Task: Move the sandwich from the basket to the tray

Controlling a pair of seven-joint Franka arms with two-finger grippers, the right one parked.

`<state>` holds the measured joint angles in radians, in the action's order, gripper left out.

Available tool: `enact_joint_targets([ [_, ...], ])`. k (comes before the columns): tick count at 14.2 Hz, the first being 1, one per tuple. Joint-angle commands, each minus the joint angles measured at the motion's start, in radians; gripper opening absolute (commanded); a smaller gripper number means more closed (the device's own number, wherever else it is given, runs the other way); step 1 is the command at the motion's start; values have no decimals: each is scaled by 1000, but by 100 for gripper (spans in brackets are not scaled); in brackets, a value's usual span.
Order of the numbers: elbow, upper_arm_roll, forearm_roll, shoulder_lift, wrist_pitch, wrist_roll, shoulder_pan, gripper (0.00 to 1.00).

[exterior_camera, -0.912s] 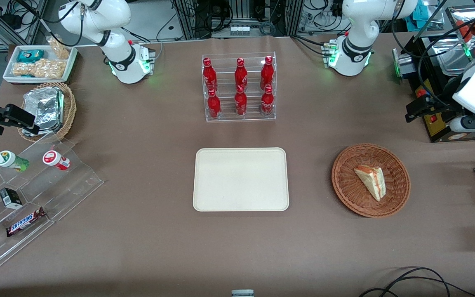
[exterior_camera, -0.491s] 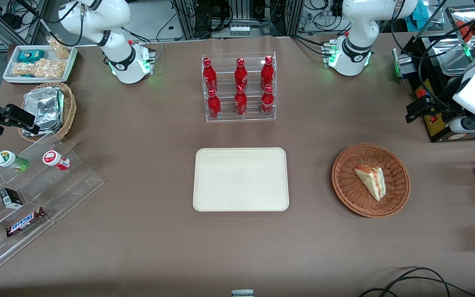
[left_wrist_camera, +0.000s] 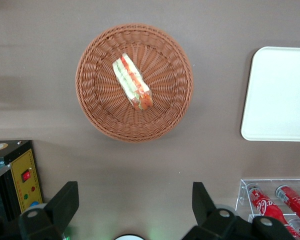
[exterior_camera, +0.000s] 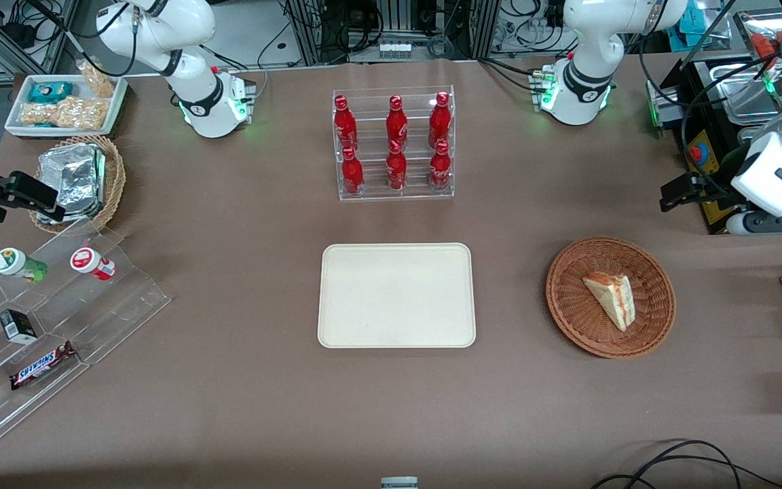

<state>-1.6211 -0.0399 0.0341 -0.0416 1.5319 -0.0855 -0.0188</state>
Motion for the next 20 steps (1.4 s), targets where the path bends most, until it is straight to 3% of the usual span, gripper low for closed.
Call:
enact_joint_targets([
  [1, -3, 6, -22, -55, -18, -2, -3, 100],
  [6, -84, 9, -48, -145, 88, -17, -1, 100],
  [12, -411, 26, -59, -149, 598, -39, 22, 100],
  [17, -438, 20, -59, -248, 804, -595, 14, 100],
  [20, -430, 17, -59, -259, 812, -625, -4, 100],
])
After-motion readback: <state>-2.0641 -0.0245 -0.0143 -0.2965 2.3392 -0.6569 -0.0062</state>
